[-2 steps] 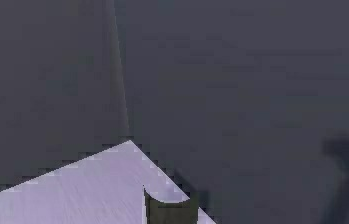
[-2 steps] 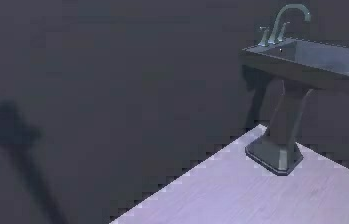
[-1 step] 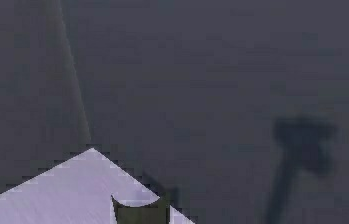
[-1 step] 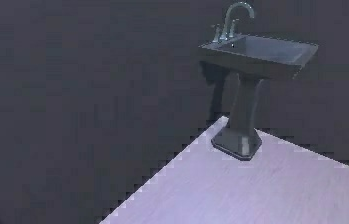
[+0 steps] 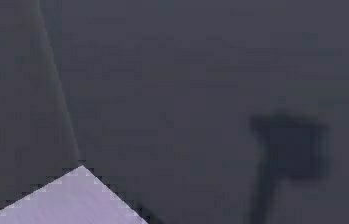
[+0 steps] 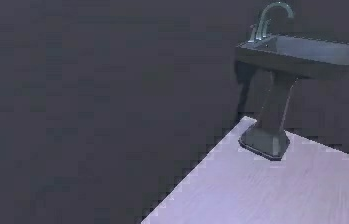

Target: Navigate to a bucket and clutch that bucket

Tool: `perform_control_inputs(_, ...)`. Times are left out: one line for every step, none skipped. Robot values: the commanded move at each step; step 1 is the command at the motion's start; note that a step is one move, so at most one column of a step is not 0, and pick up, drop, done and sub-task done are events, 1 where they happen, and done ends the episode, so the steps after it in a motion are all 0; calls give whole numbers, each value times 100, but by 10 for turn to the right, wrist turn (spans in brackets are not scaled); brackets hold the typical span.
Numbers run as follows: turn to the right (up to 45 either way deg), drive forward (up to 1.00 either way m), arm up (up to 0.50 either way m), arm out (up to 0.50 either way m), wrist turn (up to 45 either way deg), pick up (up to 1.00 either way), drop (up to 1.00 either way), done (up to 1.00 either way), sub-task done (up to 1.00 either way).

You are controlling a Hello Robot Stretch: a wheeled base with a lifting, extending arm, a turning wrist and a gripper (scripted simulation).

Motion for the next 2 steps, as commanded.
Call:
perform_control_inputs(-450, 0, 0, 0, 0, 0, 0, 0, 0)
perform_control_inputs(-450, 0, 0, 0, 0, 0, 0, 0, 0)
